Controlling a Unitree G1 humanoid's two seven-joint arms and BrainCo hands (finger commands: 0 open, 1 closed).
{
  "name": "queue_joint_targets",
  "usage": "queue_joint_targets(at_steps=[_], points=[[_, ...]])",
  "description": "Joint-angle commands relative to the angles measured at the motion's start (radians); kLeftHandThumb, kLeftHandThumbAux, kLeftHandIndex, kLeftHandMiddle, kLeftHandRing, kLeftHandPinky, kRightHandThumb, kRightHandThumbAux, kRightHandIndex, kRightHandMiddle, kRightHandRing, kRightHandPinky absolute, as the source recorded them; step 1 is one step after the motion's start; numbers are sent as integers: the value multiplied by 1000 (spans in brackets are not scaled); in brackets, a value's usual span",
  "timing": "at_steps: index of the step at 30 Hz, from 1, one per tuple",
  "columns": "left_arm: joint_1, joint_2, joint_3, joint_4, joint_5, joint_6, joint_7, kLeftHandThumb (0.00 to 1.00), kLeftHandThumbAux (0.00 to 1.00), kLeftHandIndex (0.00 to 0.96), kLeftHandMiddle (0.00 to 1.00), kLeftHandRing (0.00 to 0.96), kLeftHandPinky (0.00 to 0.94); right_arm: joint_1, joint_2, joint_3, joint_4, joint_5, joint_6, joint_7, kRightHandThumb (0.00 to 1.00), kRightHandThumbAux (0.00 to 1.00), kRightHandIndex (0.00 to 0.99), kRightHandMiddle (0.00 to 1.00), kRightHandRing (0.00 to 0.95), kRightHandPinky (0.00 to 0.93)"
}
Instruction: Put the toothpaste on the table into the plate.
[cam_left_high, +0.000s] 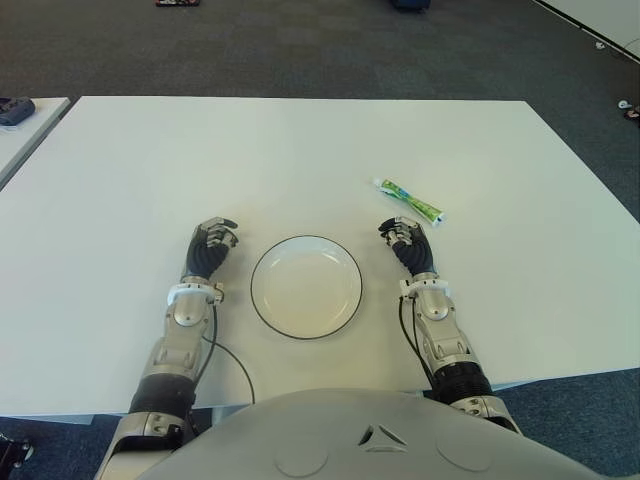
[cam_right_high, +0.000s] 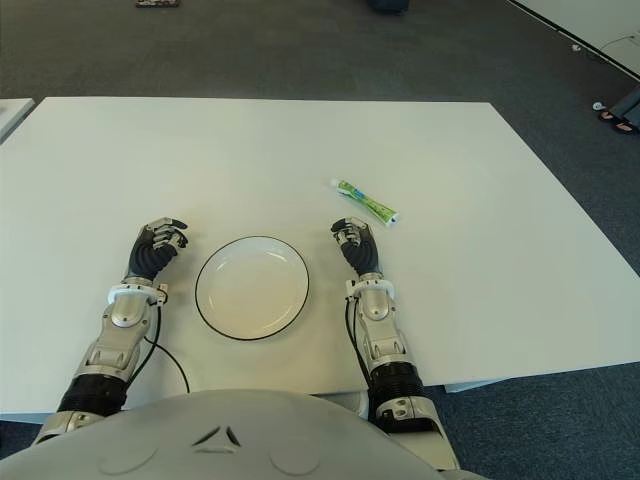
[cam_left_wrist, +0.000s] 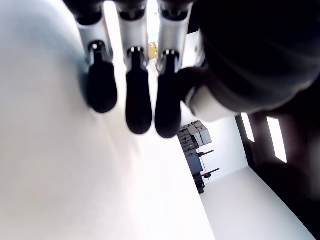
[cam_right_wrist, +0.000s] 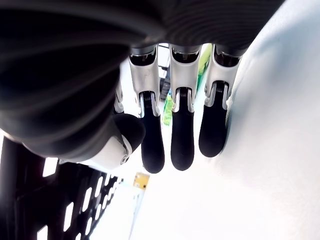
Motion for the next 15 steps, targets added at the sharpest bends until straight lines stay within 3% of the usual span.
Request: queue_joint_targets(at_steps=[1, 6, 15], points=[[16, -17, -19, 26, 12, 32, 0, 705, 720, 433, 592, 572, 534, 6, -10, -7, 10, 14, 16, 12, 716, 734, 419, 451, 433, 430], [17, -19, -22, 21, 15, 38, 2, 705, 721, 433, 592, 573, 532, 1, -20, -9, -1, 11, 11, 16, 715, 734, 419, 450, 431, 419], [21, -32, -21, 8, 10, 49, 5, 703, 721, 433, 592, 569, 516, -56, -110, -2, -121, -52, -27, 33, 709, 731, 409, 431, 396, 369]])
